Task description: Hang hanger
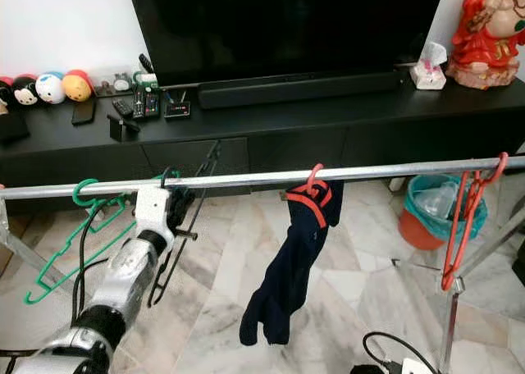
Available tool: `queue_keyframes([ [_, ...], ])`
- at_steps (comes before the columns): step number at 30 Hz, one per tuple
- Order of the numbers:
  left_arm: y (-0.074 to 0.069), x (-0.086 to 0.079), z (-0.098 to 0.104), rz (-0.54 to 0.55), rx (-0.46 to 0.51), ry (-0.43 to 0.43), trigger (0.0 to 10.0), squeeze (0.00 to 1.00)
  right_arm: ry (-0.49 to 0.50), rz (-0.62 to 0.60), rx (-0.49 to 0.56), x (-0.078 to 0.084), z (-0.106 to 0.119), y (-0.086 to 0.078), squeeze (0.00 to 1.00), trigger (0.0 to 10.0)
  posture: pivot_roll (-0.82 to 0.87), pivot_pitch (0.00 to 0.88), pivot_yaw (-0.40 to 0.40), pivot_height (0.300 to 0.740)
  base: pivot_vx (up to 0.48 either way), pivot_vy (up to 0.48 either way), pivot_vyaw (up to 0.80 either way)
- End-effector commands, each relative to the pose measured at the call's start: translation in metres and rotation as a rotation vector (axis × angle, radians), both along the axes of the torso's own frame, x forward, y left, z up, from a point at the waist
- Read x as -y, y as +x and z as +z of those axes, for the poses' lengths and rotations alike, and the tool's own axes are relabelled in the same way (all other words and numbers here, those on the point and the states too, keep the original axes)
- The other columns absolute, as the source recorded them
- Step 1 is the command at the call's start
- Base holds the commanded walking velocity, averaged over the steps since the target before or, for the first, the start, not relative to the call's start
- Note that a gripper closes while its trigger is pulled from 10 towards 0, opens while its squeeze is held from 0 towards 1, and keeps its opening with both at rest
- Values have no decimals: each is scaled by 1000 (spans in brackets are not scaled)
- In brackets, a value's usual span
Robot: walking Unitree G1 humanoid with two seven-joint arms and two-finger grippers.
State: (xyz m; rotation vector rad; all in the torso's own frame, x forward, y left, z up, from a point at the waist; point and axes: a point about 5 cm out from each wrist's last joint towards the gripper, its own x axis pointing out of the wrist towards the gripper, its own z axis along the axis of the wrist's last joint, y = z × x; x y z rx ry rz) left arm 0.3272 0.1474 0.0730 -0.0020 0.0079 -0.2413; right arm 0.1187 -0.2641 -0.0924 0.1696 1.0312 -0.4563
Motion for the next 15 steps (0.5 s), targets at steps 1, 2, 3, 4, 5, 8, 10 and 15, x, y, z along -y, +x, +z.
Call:
queue_keyframes([
  [1,-10,-11,-7,10,-3,44,10000,0,-9,13,-3,3,1,-1,0,10000,-83,0,21,740,0,0,0],
  [2,-12,-13,-10,13,-12,47,10000,0,-9,14,-3,3,1,-1,0,10000,-82,0,22,740,0,0,0],
  [3,-15,-14,-13,18,-22,43,10000,0,-9,15,-4,3,1,-1,0,10000,-81,0,22,740,0,0,0],
  [4,-18,-16,-17,23,-35,40,10000,0,-9,17,-4,3,1,-1,0,10000,-80,0,23,740,0,0,0],
  [5,-18,-16,-17,23,-35,40,10000,0,-9,17,-4,3,1,-1,0,10000,-80,0,23,740,0,0,0],
  [8,-29,-20,-29,24,-72,47,10000,0,-10,18,-4,3,1,-1,0,10000,-81,0,25,740,0,0,0],
  [10,-33,-21,-34,26,-95,52,10000,0,-9,18,-3,2,1,-1,0,10000,-81,0,27,740,0,0,0],
  [15,-40,-27,-55,16,-202,140,10000,0,-8,15,0,2,1,1,0,10000,-84,0,34,740,-50,0,0],
])
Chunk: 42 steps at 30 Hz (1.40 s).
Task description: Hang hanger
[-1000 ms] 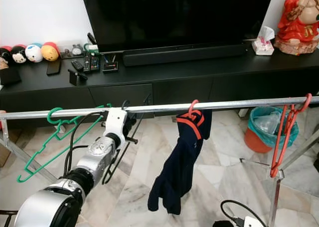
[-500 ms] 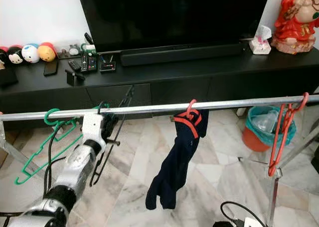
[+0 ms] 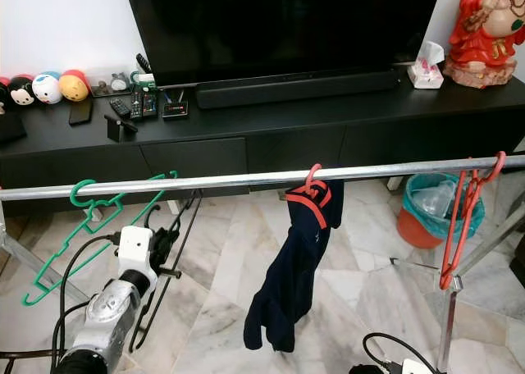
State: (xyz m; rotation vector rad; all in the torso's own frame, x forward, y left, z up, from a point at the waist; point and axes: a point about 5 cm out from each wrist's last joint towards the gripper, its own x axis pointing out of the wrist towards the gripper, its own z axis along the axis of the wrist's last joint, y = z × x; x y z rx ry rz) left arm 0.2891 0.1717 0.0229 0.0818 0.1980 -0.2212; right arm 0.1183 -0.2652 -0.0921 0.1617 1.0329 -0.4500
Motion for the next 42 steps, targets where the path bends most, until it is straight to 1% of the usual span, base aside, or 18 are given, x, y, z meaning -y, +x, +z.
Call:
queue_keyframes([
  [1,-2,-3,-7,-1,-37,36,10000,0,-5,6,3,0,1,1,0,10000,-84,0,34,740,-251,0,0],
  [2,-3,-3,-8,1,-46,37,10000,0,-5,5,3,0,1,1,0,10000,-84,0,34,740,-251,0,0],
  [3,-6,-4,-14,10,-89,35,10000,0,-2,-4,7,0,0,1,0,10000,-91,0,41,740,-266,0,0],
  [5,-8,-5,-18,14,-112,39,10000,0,-2,-8,8,0,0,1,0,10000,-96,0,47,740,-272,0,0],
  [7,-13,-3,-27,11,-168,54,10000,0,-2,-15,9,0,0,1,0,10000,-91,0,48,740,-276,0,0],
  [9,-15,-4,-30,12,-184,62,10000,0,-2,-17,9,-1,0,1,0,10000,-91,0,48,740,-277,0,0],
  [10,-19,-5,-35,10,-215,94,10000,0,-1,-17,10,-1,0,1,0,10000,-96,0,50,740,-281,0,0],
  [11,-19,-5,-35,10,-215,94,10000,0,-1,-17,10,-1,0,1,0,10000,-96,0,50,740,-281,0,0],
  [13,-26,-9,-43,36,-268,96,10000,0,0,-19,10,-1,0,2,0,10000,-98,0,52,740,-289,0,0],
  [16,-30,-13,-48,43,-298,111,10000,0,1,-21,12,-1,0,2,0,10000,-98,0,53,740,-287,0,0],
  [20,-30,-12,-48,41,-293,102,10000,0,2,-25,13,-1,0,1,0,10000,-96,0,53,740,-289,0,0],
  [32,-24,-5,-43,20,-264,96,10000,0,-3,-25,16,0,1,2,0,10000,-94,0,49,740,-289,0,0],
  [42,-23,-4,-43,16,-265,86,10000,0,-3,-24,21,0,1,3,0,10000,-92,0,50,740,-302,0,0],
])
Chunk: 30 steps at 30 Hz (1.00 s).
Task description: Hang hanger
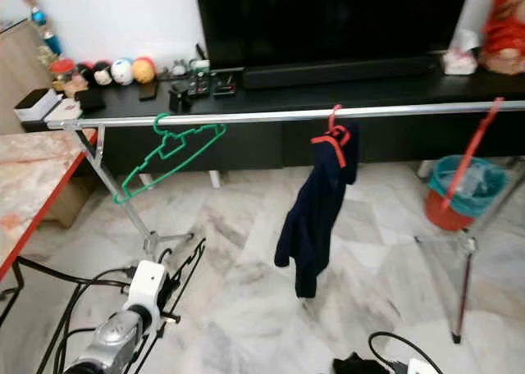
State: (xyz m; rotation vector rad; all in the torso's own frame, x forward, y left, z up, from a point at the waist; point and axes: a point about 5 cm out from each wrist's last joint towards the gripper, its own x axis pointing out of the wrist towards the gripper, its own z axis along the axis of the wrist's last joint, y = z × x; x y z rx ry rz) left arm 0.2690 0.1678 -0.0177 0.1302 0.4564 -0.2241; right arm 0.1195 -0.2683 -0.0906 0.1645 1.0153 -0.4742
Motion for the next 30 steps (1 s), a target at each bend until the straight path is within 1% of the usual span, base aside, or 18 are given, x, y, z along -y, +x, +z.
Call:
queue_keyframes([
  [1,-4,-7,-3,15,-15,12,10000,0,10,-3,10,-3,0,2,0,10000,-93,0,50,740,-322,0,0],
  [11,-4,-6,-3,7,-17,8,10000,0,18,-25,36,-4,0,3,0,10000,-90,0,51,740,-324,0,0],
  [21,-4,-3,-4,-4,-20,1,10000,0,17,-23,40,-4,0,3,0,10000,-90,0,53,740,-326,0,0],
  [30,-3,-2,-3,-10,-19,-2,10000,0,31,-46,87,-4,1,5,0,10000,-90,0,55,740,-335,0,0],
])
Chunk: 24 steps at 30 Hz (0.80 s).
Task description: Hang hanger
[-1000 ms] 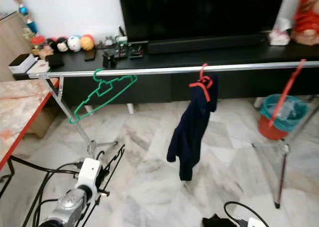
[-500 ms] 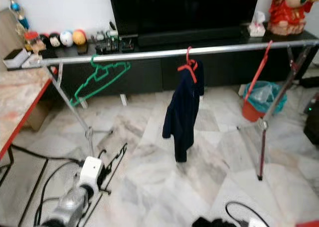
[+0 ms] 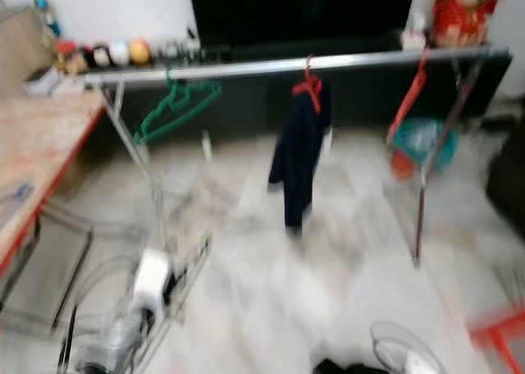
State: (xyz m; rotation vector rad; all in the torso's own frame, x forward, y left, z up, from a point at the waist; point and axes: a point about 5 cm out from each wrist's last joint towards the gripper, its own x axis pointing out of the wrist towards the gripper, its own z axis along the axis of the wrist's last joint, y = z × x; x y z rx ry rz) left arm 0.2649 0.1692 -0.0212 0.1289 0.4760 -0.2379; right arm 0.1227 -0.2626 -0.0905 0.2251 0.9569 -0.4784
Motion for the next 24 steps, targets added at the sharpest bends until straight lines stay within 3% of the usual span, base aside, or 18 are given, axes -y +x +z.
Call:
queue_keyframes([
  [1,1,0,1,1,1,0,10000,0,-4,-14,21,2,1,1,0,10000,-93,0,57,740,-337,0,0],
  [7,2,4,1,-12,0,-1,10000,0,-8,-19,49,2,3,3,0,10000,-91,0,55,740,-217,0,0],
  [9,3,5,2,-11,2,-9,10000,0,-29,15,155,-15,12,38,0,10000,-91,0,55,740,0,0,0],
  [10,5,7,3,-14,6,-18,10000,0,-44,49,252,-31,23,67,0,10000,-90,0,55,740,0,0,0],
  [11,6,8,4,-20,10,-25,10000,0,-46,63,281,-34,28,76,0,10000,-88,0,54,740,0,0,0],
  [17,12,11,10,-48,18,-41,10000,0,-48,89,346,-33,41,97,0,10000,-81,0,49,740,0,0,0],
  [24,21,23,19,-177,21,-75,10000,0,-81,98,431,-26,65,130,0,10000,-79,0,47,740,0,0,0],
])
